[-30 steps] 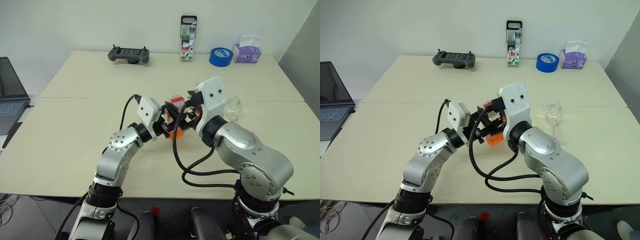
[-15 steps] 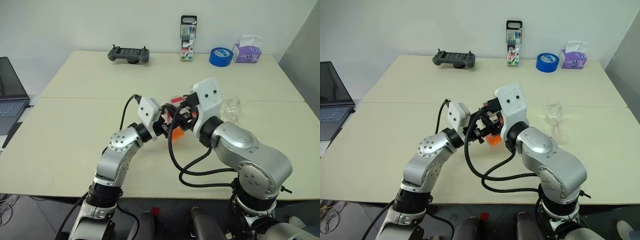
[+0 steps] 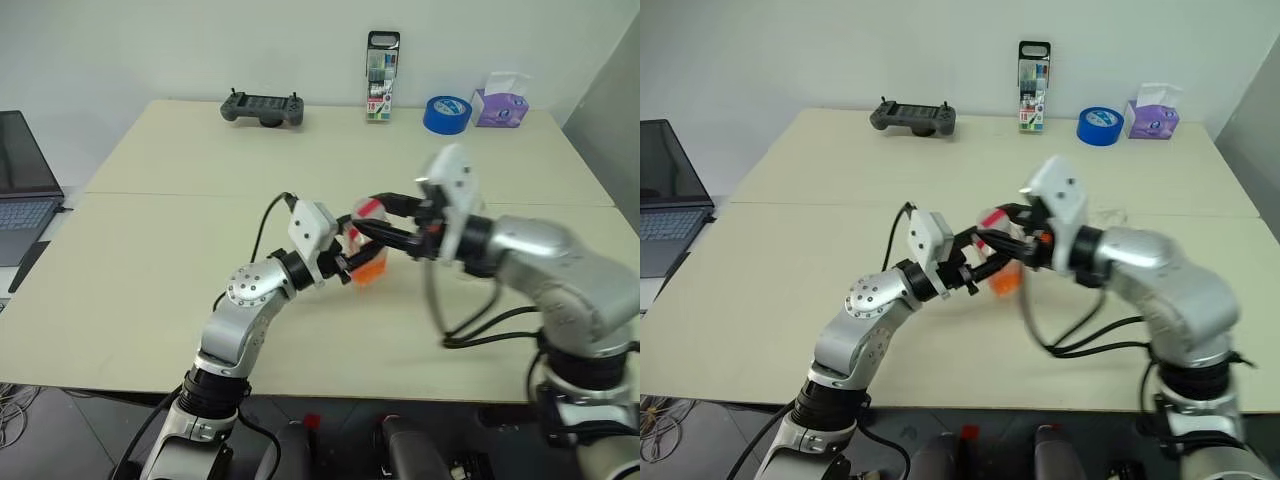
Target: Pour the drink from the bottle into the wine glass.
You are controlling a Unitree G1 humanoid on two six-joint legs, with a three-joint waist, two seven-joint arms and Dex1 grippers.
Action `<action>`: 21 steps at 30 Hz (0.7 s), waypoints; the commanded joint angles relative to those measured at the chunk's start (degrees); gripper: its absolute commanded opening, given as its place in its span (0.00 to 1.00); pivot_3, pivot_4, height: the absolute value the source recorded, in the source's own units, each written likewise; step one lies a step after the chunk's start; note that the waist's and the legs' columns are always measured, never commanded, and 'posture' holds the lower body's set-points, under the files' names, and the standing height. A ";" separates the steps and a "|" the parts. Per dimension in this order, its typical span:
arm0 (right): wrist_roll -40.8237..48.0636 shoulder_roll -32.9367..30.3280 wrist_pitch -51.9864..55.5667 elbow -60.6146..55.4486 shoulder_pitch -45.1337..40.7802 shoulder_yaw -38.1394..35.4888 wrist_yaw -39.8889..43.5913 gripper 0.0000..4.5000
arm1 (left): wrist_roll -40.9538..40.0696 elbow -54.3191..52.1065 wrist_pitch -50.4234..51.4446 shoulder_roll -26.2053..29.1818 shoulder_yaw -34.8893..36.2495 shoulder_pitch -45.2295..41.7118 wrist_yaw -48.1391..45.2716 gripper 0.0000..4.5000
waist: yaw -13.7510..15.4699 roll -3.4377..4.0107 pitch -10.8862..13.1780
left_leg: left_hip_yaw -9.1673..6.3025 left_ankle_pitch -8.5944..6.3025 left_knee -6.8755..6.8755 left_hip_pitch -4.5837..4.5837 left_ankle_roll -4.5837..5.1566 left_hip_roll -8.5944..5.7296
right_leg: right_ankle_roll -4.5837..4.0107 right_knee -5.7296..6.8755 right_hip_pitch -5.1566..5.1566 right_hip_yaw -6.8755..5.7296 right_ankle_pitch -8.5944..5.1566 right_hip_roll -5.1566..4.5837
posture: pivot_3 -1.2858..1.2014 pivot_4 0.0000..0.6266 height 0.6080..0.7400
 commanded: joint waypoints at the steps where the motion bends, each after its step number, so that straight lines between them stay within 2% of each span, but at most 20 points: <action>1: 3.17 -3.13 -9.35 7.12 -3.63 6.29 19.36 0.41 | 0.38 0.52 -1.05 0.13 4.61 -1.88 3.36 0.48 | -0.56 0.03 0.02 | 0.07 0.00 -0.01 0.05 0.01 0.01 | 0.01 0.00 -0.01 0.08 0.00 0.00 | 0.52 0.24 1.00; 3: 0.36 -4.40 -13.20 10.50 -4.70 8.01 21.34 0.41 | 0.47 0.35 -1.10 0.06 4.78 -1.82 3.79 0.47 | -0.71 0.04 0.02 | 0.14 -0.01 -0.03 0.15 0.02 0.08 | 0.01 0.07 -0.01 0.13 0.01 0.03 | 0.52 0.24 1.00; 8: -3.27 -4.09 -18.04 12.25 -4.55 8.83 18.41 0.41 | 0.72 -0.51 -1.05 0.20 4.96 -0.69 4.32 0.47 | -0.30 0.04 0.02 | -0.05 0.00 -0.03 0.12 0.00 0.21 | 0.00 0.14 0.00 -0.03 0.01 0.09 | 0.52 0.24 1.00; 11: -1.93 -1.16 -15.39 11.49 -4.59 5.94 12.27 0.63 | 0.69 -0.54 -1.08 0.34 5.04 -0.45 4.30 0.47 | -0.16 0.04 0.02 | -0.03 0.00 0.02 0.07 -0.01 0.10 | 0.00 0.11 -0.02 0.04 0.01 0.02 | 0.52 0.24 1.00; 14: -4.72 1.08 -15.32 8.39 -3.80 5.84 5.45 0.88 | 0.52 0.13 -1.24 0.37 5.11 -0.79 4.04 0.47 | 0.09 0.04 0.02 | -0.04 0.01 0.05 0.02 -0.02 0.03 | 0.01 0.09 -0.04 0.06 0.02 -0.08 | 0.52 0.24 1.00; 16: -5.74 3.12 -13.59 6.83 -3.13 5.32 -0.07 1.00 | 0.53 0.72 -1.44 0.18 4.97 -1.19 3.72 0.47 | 0.18 0.04 0.02 | -0.06 0.01 0.06 -0.02 -0.03 0.02 | 0.02 0.07 -0.06 0.03 0.03 -0.10 | 0.52 0.24 1.00; 18: -5.76 4.95 -11.63 5.22 -2.38 4.54 -4.63 1.00 | 0.61 1.22 -1.60 -0.05 4.83 -1.49 3.48 0.47 | 0.22 0.04 0.02 | -0.06 0.01 0.05 -0.02 -0.04 0.02 | 0.03 0.07 -0.06 0.03 0.04 -0.13 | 0.52 0.24 1.00; 21: -7.72 9.21 -5.86 -0.22 -0.05 4.51 -15.95 1.00 | 0.49 1.77 -1.77 -0.44 4.71 -1.94 3.21 0.47 | 0.22 0.04 0.02 | -0.07 0.02 0.05 -0.04 -0.05 0.01 | 0.03 0.09 -0.08 0.04 0.04 -0.14 | 0.52 0.24 1.00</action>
